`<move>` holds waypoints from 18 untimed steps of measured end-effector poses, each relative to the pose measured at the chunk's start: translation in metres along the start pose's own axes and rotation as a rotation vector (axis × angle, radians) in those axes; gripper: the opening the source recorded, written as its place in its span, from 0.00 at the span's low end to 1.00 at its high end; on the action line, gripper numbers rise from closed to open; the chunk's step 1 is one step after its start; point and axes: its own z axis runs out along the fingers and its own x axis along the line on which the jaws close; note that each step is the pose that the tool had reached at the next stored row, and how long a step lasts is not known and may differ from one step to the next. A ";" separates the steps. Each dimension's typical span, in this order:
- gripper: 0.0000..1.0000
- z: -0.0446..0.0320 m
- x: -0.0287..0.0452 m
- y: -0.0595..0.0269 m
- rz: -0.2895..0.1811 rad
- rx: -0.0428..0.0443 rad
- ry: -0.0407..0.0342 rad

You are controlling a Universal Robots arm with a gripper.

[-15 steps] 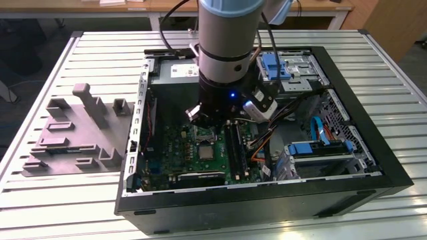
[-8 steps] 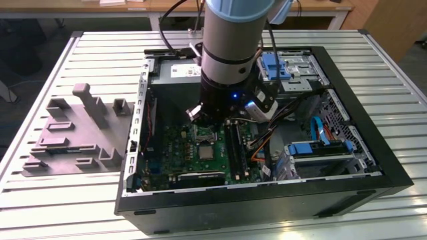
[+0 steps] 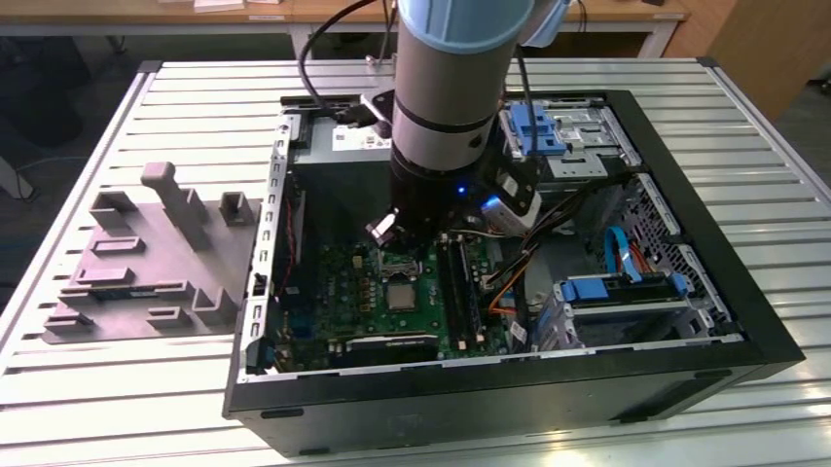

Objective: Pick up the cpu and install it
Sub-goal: 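Close the cpu cover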

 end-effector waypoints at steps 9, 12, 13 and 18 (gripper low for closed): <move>0.11 0.0051 -0.0006 0.0000 -0.081 0.0071 -0.0024; 0.11 0.0052 -0.0006 0.0000 -0.081 0.0044 -0.0046; 0.11 0.0054 -0.0006 0.0000 -0.083 -0.0044 -0.0108; 0.11 0.0052 -0.0014 -0.0005 -0.101 -0.0645 -0.0554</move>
